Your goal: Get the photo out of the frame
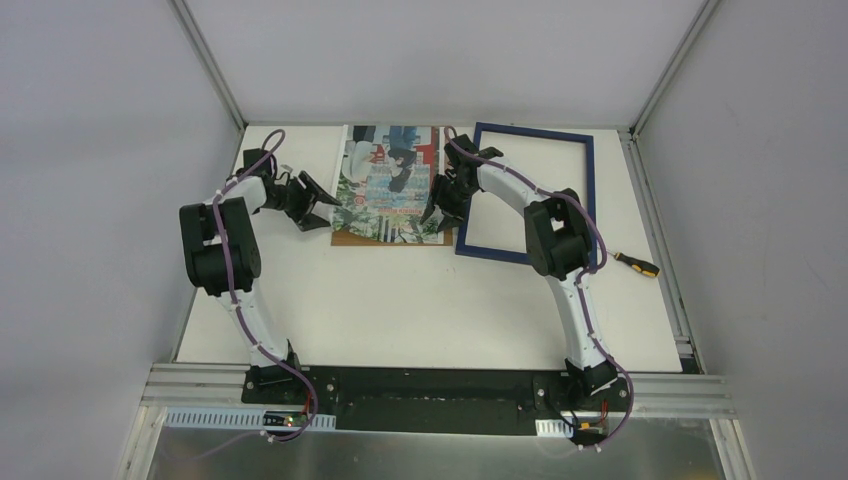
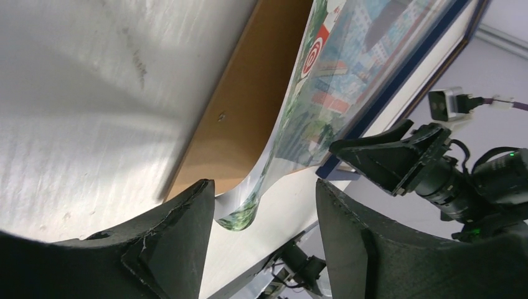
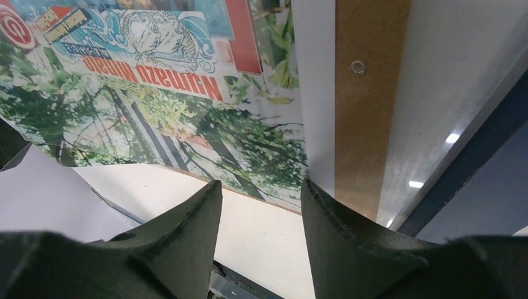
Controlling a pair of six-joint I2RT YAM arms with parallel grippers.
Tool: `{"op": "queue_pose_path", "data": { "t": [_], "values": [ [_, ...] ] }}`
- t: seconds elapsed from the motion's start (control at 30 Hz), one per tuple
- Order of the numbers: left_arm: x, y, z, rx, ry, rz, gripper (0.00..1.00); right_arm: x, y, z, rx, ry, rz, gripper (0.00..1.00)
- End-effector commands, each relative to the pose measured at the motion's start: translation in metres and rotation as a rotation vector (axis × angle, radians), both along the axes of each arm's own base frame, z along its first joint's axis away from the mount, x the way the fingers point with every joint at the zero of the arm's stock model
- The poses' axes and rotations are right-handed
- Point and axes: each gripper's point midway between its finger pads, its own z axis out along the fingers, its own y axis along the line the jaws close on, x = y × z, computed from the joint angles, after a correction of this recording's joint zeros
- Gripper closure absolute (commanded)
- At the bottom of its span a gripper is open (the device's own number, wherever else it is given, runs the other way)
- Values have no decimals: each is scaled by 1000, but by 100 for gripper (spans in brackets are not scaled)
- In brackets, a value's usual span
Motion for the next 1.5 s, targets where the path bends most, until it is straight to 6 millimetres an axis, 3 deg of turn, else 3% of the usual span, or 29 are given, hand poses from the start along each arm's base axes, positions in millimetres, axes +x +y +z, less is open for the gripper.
{"op": "queue_pose_path", "data": {
  "t": [0.0, 0.07, 0.17, 0.33, 0.53, 0.83, 1.0, 1.47],
  "values": [
    [17, -9, 9, -92, -46, 6, 39, -15, -14, -39, -109, 59, 33, 47],
    [20, -13, 16, -124, -79, 9, 36, -17, -16, -42, -114, 65, 36, 47],
    [26, -15, 28, -147, -151, 13, 23, -18, -16, -44, -116, 71, 37, 47],
    [34, -19, 34, -205, -200, 24, 22, -19, -16, -46, -116, 75, 38, 47],
    [44, -21, 53, -242, -330, 30, 13, -18, -17, -44, -115, 72, 40, 47],
    [58, -11, 45, -122, -357, -24, 14, -18, -18, -42, -119, 74, 45, 47],
    [68, -19, 50, -215, -371, -23, 16, -19, -18, -43, -121, 77, 45, 47],
    [67, -25, 17, -241, -223, 46, 60, -20, -19, -45, -128, 79, 49, 47]
  ]
}}
